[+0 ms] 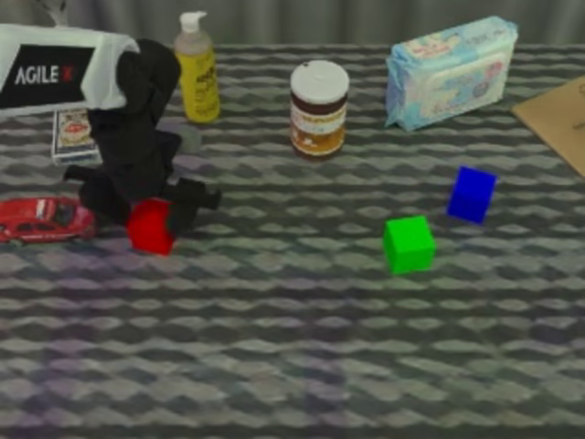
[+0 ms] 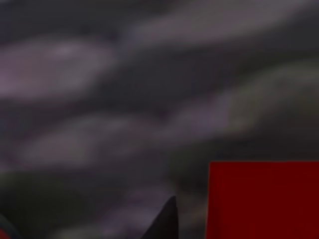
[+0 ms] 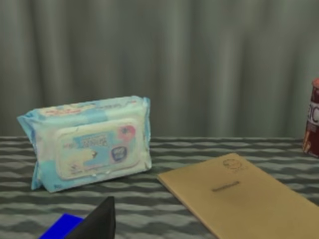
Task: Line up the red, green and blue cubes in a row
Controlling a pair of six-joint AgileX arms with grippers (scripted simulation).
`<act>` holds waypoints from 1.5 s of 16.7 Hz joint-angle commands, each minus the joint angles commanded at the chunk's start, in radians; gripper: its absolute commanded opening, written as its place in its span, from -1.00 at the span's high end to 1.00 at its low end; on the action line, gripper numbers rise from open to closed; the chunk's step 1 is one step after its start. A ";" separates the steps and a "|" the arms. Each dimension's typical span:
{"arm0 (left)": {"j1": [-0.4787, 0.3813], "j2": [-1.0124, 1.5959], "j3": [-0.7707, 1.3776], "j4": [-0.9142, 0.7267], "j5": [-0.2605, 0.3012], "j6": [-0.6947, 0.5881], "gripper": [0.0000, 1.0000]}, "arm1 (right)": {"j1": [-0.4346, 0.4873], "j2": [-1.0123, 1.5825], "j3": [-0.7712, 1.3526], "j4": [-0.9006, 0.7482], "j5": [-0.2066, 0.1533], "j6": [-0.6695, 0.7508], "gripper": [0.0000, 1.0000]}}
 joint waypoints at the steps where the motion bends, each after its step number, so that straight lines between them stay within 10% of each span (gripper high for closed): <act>1: 0.000 0.000 0.000 0.000 0.000 0.000 0.66 | 0.000 0.000 0.000 0.000 0.000 0.000 -1.00; 4: 0.000 0.000 0.000 0.000 0.000 0.000 1.00 | 0.000 0.000 0.000 0.000 0.000 0.000 -1.00; 25: 0.015 -0.115 0.149 -0.239 -0.001 -0.001 1.00 | 0.000 0.000 0.000 0.000 0.000 0.000 -1.00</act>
